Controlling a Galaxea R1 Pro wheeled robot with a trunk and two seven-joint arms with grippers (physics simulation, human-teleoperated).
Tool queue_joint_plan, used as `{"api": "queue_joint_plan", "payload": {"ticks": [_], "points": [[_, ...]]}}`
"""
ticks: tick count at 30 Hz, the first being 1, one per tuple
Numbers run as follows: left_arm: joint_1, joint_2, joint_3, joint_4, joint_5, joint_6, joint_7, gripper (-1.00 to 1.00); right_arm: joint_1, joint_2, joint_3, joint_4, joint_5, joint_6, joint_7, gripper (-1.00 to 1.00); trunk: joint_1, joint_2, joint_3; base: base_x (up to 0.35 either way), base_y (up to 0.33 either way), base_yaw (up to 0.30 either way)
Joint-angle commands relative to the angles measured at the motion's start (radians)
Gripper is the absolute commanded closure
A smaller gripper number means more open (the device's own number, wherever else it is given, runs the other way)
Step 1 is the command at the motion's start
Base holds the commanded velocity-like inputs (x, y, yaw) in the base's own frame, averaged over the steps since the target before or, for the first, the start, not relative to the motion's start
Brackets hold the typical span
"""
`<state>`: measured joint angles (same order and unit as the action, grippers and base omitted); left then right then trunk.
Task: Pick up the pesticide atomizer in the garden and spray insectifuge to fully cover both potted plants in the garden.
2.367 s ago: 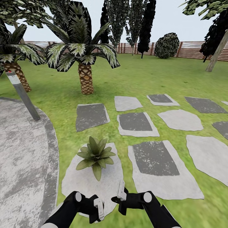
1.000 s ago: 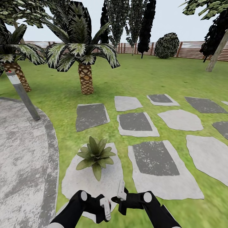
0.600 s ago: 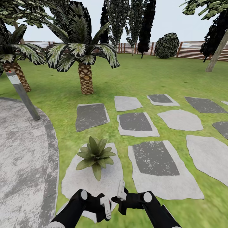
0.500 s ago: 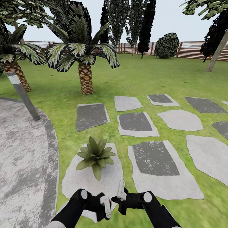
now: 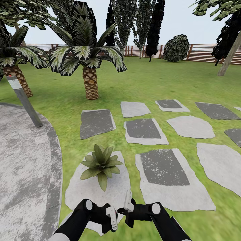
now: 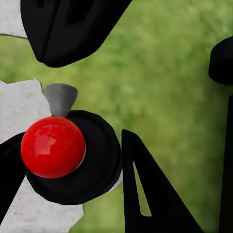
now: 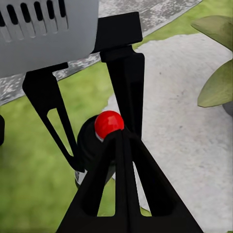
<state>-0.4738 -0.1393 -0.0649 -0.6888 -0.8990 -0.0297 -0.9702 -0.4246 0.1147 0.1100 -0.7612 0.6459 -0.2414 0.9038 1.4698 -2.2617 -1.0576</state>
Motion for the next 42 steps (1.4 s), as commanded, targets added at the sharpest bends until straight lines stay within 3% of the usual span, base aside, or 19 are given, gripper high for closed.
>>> {"api": "queue_joint_plan", "payload": {"ticks": [1,36,42], "points": [[0.000,0.000,0.000,-0.001,-0.006,-0.004,-0.003,1.00,0.000,0.000,-0.002,-0.001,0.009,-0.006,0.001,1.00,0.000,0.000,-0.001,0.000,0.000,0.000],[-0.008,-0.008,0.000,-0.001,-0.003,-0.004,-0.029,1.00,0.000,0.000,-0.001,-0.003,0.011,-0.006,0.000,1.00,0.000,0.000,-0.001,0.000,0.000,0.000],[-0.008,0.003,0.001,0.000,-0.012,-0.002,-0.023,1.00,0.000,0.000,-0.001,-0.003,0.011,-0.006,0.000,1.00,0.000,0.000,-0.001,0.000,0.000,0.000]]}}
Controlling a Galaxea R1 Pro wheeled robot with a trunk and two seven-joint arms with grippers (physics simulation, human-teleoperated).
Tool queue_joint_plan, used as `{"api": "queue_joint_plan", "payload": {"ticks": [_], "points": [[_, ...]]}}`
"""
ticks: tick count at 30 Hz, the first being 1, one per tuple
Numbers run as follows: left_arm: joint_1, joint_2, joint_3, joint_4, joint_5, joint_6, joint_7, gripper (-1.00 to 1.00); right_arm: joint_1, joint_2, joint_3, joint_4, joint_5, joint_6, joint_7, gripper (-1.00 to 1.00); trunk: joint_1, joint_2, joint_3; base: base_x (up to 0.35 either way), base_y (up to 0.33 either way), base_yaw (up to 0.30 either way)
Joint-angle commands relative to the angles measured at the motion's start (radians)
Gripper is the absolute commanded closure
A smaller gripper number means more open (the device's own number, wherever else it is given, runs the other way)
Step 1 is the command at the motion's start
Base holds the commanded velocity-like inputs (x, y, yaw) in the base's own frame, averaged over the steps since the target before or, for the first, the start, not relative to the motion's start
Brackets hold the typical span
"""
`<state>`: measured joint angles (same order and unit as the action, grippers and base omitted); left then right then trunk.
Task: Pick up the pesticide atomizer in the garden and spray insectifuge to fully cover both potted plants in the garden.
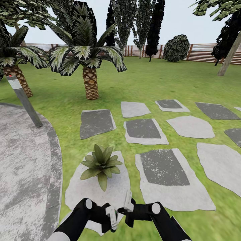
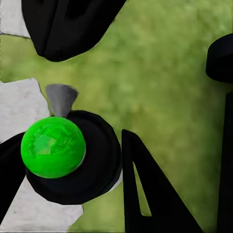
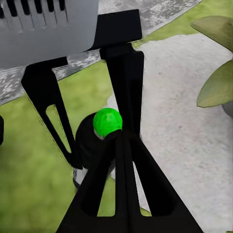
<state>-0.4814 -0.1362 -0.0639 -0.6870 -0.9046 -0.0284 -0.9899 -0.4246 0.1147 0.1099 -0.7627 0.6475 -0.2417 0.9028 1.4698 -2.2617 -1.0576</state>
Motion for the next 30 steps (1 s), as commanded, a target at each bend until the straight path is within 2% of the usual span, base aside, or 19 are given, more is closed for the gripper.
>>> {"api": "queue_joint_plan", "payload": {"ticks": [1,4,6,7,8,17,18,19,24,27,28,30], "points": [[0.000,0.003,0.001,-0.002,-0.008,-0.003,-0.002,1.00,0.000,0.000,-0.001,-0.002,0.009,-0.006,0.001,1.00,0.000,0.000,-0.001,0.000,0.000,0.000],[-0.003,0.030,0.004,-0.002,-0.013,-0.002,-0.001,1.00,0.000,0.000,-0.001,-0.002,0.009,-0.005,0.002,1.00,0.000,0.000,-0.001,0.000,0.000,0.000],[-0.004,0.070,0.005,-0.002,-0.013,-0.002,-0.001,1.00,0.000,0.000,-0.001,-0.003,0.009,-0.005,0.001,1.00,0.000,0.000,-0.001,0.000,0.000,0.000],[-0.004,0.076,0.005,-0.002,-0.013,-0.002,-0.001,1.00,0.000,0.000,-0.001,-0.003,0.009,-0.005,0.001,1.00,0.000,0.000,-0.001,0.000,0.000,0.000],[-0.005,0.093,0.005,-0.002,-0.013,-0.002,-0.001,1.00,0.000,0.000,-0.001,-0.003,0.010,-0.005,0.001,1.00,0.000,0.000,-0.001,0.000,0.000,0.000],[-0.003,0.175,0.007,-0.002,-0.012,-0.008,-0.005,1.00,0.000,-0.001,-0.001,0.000,0.015,-0.005,0.001,1.00,0.000,0.000,-0.001,0.000,0.000,0.000],[-0.001,0.202,0.007,-0.002,-0.008,-0.012,-0.007,1.00,0.000,-0.001,-0.002,0.001,0.017,-0.005,0.000,1.00,0.000,0.000,-0.001,0.000,0.000,0.000],[0.001,0.214,0.007,-0.002,-0.006,-0.013,-0.007,1.00,0.000,-0.001,-0.002,0.001,0.017,-0.005,0.000,-1.00,0.000,0.000,-0.001,0.000,0.000,0.000],[0.010,0.268,0.008,0.002,-0.003,-0.017,-0.007,1.00,0.000,-0.002,-0.005,0.002,0.017,-0.006,-0.003,-1.00,0.000,0.000,-0.001,0.000,0.000,0.000],[0.012,0.280,0.011,0.009,-0.002,-0.012,-0.001,1.00,0.000,-0.005,-0.011,0.004,0.016,-0.007,-0.009,-1.00,0.000,0.000,-0.001,0.000,0.000,0.000],[0.014,0.283,0.024,0.012,-0.001,-0.010,0.003,1.00,0.000,-0.008,-0.013,0.006,0.014,-0.009,-0.022,-1.00,0.000,0.000,-0.001,0.000,0.000,0.000],[0.014,0.284,0.090,0.014,0.000,-0.007,0.012,1.00,0.001,-0.020,-0.017,0.035,0.011,-0.011,-0.096,-1.00,0.000,0.000,-0.001,0.000,0.000,0.000]]}}
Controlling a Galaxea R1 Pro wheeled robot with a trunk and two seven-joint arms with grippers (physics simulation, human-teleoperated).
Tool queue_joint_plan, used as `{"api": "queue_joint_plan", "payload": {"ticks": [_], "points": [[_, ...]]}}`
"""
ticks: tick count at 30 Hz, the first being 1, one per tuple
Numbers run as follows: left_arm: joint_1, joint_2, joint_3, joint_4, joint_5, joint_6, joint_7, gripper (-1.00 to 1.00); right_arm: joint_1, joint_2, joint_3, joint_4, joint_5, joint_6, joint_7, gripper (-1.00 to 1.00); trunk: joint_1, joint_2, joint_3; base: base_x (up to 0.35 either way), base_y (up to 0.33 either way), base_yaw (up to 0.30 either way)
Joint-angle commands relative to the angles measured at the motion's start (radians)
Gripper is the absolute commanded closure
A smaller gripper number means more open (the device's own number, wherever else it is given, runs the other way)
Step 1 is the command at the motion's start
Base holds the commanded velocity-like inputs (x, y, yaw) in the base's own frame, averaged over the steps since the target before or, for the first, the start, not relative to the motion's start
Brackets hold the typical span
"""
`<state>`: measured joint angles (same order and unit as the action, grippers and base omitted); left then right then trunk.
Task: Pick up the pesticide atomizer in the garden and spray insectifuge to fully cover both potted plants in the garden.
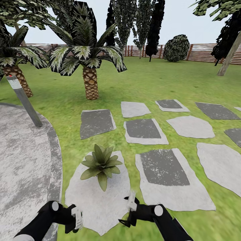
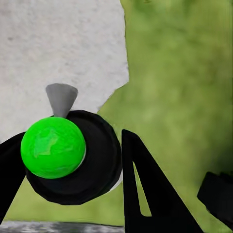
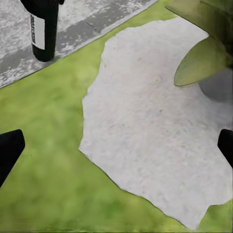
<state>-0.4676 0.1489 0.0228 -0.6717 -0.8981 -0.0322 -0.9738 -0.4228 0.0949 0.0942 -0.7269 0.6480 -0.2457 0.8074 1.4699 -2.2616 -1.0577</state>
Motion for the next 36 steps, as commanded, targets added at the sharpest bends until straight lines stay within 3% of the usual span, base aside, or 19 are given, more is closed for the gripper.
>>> {"api": "queue_joint_plan", "payload": {"ticks": [1,3,4,5,7,9,14,15,16,17,21,25,30,31,34,36], "points": [[-0.001,-0.002,0.049,-0.001,-0.006,-0.003,-0.004,1.00,0.000,-0.008,-0.010,0.026,0.009,-0.007,-0.049,-1.00,0.000,0.000,-0.001,0.000,0.000,0.000],[-0.001,-0.007,0.157,-0.001,-0.006,-0.001,-0.003,1.00,0.001,-0.020,-0.048,0.103,0.006,-0.008,-0.160,-1.00,0.000,0.000,-0.001,0.000,0.000,0.000],[-0.002,-0.010,0.233,-0.001,-0.009,0.001,-0.002,1.00,0.001,-0.024,-0.093,0.173,0.005,-0.011,-0.237,-1.00,0.000,0.000,-0.001,0.000,0.000,0.000],[-0.002,-0.012,0.273,-0.001,-0.010,0.002,-0.002,1.00,0.001,-0.026,-0.122,0.216,0.005,-0.016,-0.279,-1.00,0.000,0.000,-0.001,0.000,0.000,0.000],[-0.003,-0.013,0.319,-0.002,-0.009,0.006,-0.002,1.00,0.001,-0.029,-0.165,0.275,0.006,-0.038,-0.338,-1.00,0.000,0.000,-0.001,0.000,0.000,0.000],[-0.004,-0.010,0.339,-0.001,-0.007,0.020,-0.002,1.00,0.002,-0.033,-0.187,0.305,0.006,-0.063,-0.383,-1.00,0.000,0.000,-0.001,0.000,0.000,0.000],[-0.007,-0.005,0.351,-0.001,-0.007,0.074,-0.004,1.00,0.005,-0.065,-0.225,0.323,-0.002,-0.082,-0.525,-1.00,0.000,0.000,-0.001,0.000,0.000,0.000],[-0.010,-0.006,0.349,-0.002,-0.010,0.106,-0.006,1.00,0.006,-0.076,-0.270,0.324,-0.022,-0.084,-0.547,-1.00,0.000,0.000,-0.001,0.000,0.000,0.000],[-0.011,-0.006,0.348,-0.002,-0.011,0.120,-0.006,1.00,0.006,-0.079,-0.290,0.324,-0.033,-0.084,-0.551,-1.00,0.000,0.000,-0.001,0.000,0.000,0.000],[-0.014,-0.007,0.344,-0.002,-0.015,0.172,-0.006,1.00,0.006,-0.086,-0.372,0.324,-0.072,-0.085,-0.561,-1.00,0.000,0.000,-0.001,0.000,0.000,0.000],[-0.017,-0.007,0.339,-0.009,-0.021,0.333,-0.009,1.00,0.009,-0.108,-0.572,0.324,-0.123,-0.085,-0.571,-1.00,0.000,0.000,-0.001,0.000,0.000,0.000],[-0.018,-0.006,0.338,-0.014,-0.032,0.372,-0.015,1.00,0.014,-0.119,-0.603,0.324,-0.129,-0.086,-0.576,-1.00,0.000,0.000,-0.001,0.000,0.000,0.000],[-0.050,-0.004,0.338,-0.009,-0.069,0.400,-0.044,1.00,0.039,-0.136,-0.611,0.323,-0.131,-0.087,-0.662,-1.00,0.000,0.000,-0.001,0.000,0.000,0.000],[-0.109,-0.010,0.337,-0.017,-0.216,0.546,-0.217,1.00,0.058,-0.129,-0.611,0.389,-0.135,-0.104,-0.763,-1.00,0.000,0.000,-0.001,0.000,0.000,0.000],[-0.142,-0.014,0.338,-0.017,-0.272,0.566,-0.279,1.00,0.058,-0.125,-0.611,0.423,-0.136,-0.135,-0.835,-1.00,0.000,0.000,-0.001,0.000,0.000,0.000],[-0.176,-0.015,0.338,-0.017,-0.304,0.624,-0.296,1.00,0.058,-0.124,-0.611,0.452,-0.136,-0.147,-0.868,-1.00,0.000,0.000,-0.001,0.000,0.000,0.000]]}}
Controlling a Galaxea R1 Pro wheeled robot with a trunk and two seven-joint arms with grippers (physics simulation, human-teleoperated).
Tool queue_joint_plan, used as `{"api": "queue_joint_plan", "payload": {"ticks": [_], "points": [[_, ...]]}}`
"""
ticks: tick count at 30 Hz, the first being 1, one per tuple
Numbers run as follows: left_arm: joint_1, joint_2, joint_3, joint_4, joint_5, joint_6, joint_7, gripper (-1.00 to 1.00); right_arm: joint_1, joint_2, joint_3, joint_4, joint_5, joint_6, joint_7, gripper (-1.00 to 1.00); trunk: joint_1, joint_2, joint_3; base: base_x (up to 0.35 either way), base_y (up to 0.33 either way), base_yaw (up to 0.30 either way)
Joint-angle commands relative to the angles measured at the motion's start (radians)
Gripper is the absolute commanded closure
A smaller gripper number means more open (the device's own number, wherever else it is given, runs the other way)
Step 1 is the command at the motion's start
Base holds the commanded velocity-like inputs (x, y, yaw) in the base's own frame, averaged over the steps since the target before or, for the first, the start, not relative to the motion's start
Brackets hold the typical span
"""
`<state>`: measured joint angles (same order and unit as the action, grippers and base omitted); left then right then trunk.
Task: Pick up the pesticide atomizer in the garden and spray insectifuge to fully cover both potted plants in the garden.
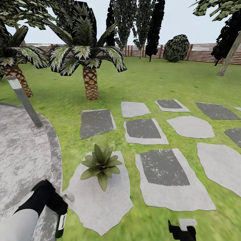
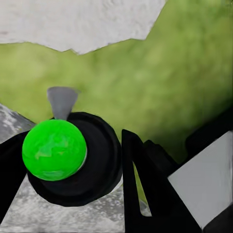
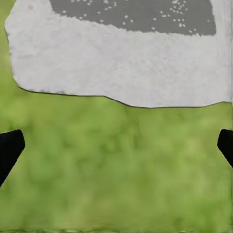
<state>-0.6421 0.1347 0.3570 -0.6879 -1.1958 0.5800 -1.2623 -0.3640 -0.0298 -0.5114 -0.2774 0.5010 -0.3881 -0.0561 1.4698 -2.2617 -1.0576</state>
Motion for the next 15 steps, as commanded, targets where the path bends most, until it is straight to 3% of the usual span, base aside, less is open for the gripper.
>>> {"api": "queue_joint_plan", "payload": {"ticks": [1,4,11,13,14,15], "points": [[-0.012,-0.001,0.003,-0.001,-0.016,0.037,-0.010,1.00,-0.001,0.000,-0.006,0.010,0.011,-0.007,-0.010,-1.00,0.000,0.000,-0.001,0.025,0.000,0.000],[-0.035,-0.002,0.003,-0.001,-0.045,0.081,-0.015,1.00,-0.001,0.000,-0.006,0.021,0.012,-0.009,-0.017,-1.00,0.000,0.000,-0.001,0.190,0.011,0.000],[-0.055,-0.008,0.002,-0.001,-0.115,0.091,-0.015,1.00,-0.001,0.000,-0.006,0.023,0.013,-0.009,-0.018,-1.00,0.000,0.000,-0.001,0.313,0.083,0.000],[-0.056,-0.010,-0.005,-0.001,-0.119,0.091,-0.016,1.00,-0.001,0.000,-0.006,0.023,0.013,-0.009,-0.018,-1.00,0.000,0.000,-0.001,0.330,0.103,0.000],[-0.057,-0.010,-0.016,-0.001,-0.120,0.092,-0.016,1.00,-0.001,0.001,-0.006,0.023,0.013,-0.009,-0.018,-1.00,0.000,0.000,-0.001,0.331,0.104,0.000],[-0.061,0.005,-0.106,-0.001,-0.123,0.093,-0.096,1.00,-0.001,0.001,-0.004,0.024,0.016,-0.009,-0.018,-1.00,0.000,0.000,-0.001,0.000,0.000,0.000]]}}
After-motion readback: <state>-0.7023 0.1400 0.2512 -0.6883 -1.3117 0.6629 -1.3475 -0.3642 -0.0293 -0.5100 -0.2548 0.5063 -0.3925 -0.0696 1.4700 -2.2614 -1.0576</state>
